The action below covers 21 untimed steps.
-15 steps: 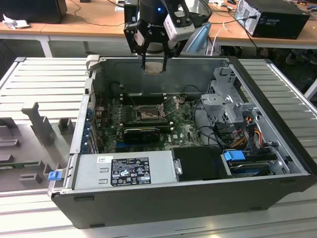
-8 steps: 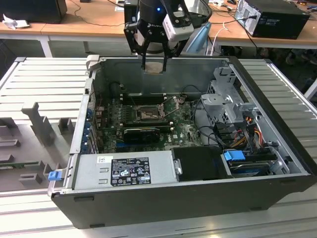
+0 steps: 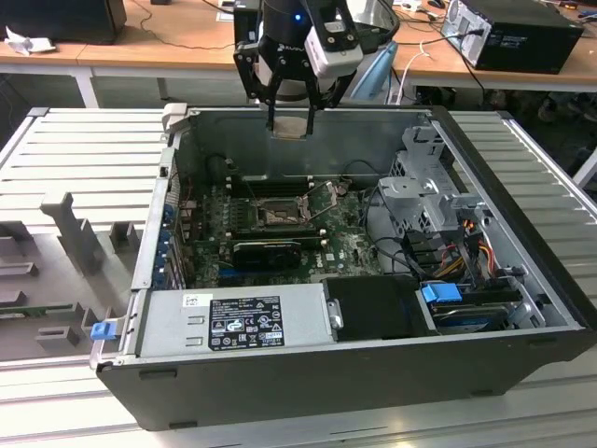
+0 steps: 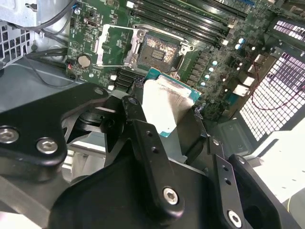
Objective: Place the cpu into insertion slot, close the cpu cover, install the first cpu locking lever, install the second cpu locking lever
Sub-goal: 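Place the cpu into insertion slot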
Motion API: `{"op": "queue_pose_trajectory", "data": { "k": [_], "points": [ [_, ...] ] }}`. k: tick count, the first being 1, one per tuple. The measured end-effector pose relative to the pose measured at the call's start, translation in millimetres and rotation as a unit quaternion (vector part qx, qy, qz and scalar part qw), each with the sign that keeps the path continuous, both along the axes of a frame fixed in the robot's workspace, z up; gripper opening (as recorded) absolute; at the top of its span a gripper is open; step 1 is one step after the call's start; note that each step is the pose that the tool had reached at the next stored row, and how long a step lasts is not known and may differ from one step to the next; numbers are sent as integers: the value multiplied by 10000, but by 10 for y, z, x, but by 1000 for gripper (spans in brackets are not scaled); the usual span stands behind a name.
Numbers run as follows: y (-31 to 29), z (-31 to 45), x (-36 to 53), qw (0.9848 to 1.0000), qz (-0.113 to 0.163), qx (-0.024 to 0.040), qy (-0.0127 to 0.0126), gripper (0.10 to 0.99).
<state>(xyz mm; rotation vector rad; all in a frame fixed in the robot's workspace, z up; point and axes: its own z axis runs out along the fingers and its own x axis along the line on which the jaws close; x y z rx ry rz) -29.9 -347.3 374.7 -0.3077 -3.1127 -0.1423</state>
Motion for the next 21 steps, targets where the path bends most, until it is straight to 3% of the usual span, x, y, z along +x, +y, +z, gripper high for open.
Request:
{"op": "queue_pose_trajectory", "data": {
  "k": [21],
  "points": [
    [0,0,0,9998,-207,0,0,529]
  ]
}}
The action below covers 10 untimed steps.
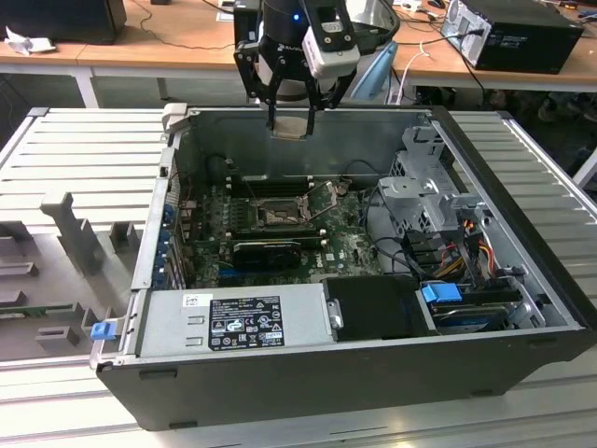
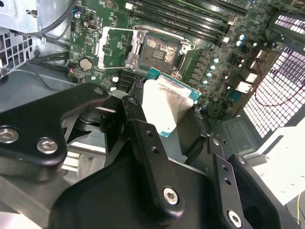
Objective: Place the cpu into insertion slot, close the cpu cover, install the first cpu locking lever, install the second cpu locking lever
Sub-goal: 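Place the cpu into insertion slot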
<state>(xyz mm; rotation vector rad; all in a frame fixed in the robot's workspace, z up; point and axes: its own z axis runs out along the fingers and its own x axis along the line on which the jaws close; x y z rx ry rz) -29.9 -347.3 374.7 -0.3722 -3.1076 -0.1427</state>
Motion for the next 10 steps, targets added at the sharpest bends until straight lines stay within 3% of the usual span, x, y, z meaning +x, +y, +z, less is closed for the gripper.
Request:
{"op": "queue_pose_trajectory", "data": {
  "k": [10],
  "points": [
    [0,0,0,9999,-123,0,0,529]
  ]
}}
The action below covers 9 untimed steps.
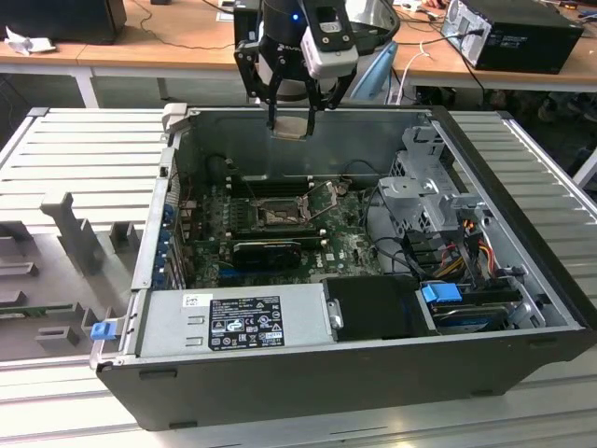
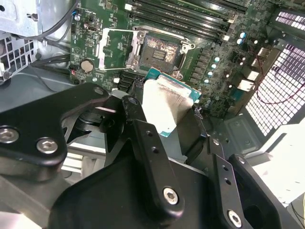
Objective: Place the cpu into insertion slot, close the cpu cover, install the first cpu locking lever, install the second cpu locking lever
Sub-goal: 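Place the cpu into insertion slot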
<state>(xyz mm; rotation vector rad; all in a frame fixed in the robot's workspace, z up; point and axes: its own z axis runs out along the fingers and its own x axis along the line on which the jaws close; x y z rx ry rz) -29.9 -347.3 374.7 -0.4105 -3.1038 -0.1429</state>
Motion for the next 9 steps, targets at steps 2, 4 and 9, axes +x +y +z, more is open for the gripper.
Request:
{"op": "queue_pose_trajectory", "data": {
  "k": [2,4,9],
  "points": [
    [0,0,0,10000,-40,-1,0,529],
    [-1,0,0,9999,-102,-3,0,529],
    [0,-3,0,9996,-286,-3,0,529]
  ]
}}
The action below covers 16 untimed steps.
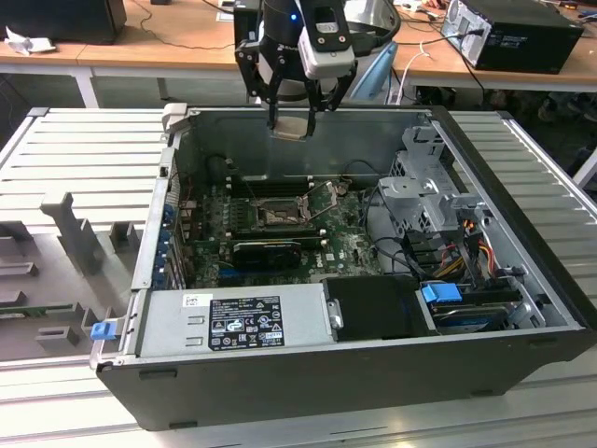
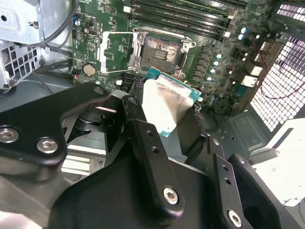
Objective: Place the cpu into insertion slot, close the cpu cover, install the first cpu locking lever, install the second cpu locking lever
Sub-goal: 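Place the cpu into insertion slot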
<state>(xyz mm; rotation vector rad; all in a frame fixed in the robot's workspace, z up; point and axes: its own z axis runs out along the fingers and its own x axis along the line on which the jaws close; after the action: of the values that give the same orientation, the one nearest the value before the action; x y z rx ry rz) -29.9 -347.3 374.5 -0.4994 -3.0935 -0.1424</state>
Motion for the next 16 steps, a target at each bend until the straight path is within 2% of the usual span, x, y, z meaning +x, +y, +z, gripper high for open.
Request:
{"op": "queue_pose_trajectory", "data": {
  "k": [16],
  "points": [
    [0,0,0,9990,-450,0,0,529]
  ]
}}
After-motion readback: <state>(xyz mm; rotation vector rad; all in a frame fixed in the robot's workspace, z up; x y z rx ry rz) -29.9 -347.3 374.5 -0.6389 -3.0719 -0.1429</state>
